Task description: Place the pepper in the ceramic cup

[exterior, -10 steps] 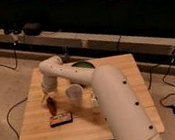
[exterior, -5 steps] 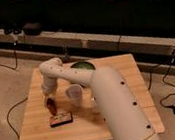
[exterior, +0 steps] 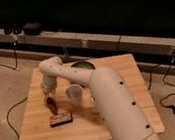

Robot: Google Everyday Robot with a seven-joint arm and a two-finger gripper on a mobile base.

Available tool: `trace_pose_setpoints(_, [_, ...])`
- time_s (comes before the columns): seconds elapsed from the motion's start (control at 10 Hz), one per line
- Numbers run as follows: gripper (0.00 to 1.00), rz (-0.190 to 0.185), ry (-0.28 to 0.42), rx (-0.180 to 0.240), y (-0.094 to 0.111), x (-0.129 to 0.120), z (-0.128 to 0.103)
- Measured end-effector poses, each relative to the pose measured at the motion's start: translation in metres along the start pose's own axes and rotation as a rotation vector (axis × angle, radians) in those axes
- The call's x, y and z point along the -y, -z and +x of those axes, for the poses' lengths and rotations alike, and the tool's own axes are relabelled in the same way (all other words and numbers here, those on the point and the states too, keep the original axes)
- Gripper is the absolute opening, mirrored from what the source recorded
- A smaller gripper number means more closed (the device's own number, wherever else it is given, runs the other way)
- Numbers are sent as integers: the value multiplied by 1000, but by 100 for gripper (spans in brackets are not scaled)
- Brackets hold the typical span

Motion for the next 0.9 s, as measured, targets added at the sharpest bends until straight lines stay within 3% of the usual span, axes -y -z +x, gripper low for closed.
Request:
trace_pose_setpoints(0.3, [26,-9,-16,-67,67,6,-3])
trace_pose_setpoints(0.6, [26,-28,-53,-130,129,-1,-23])
trace_pose_setpoints(0.9, [26,-73,-114,-191,172,-23,-42])
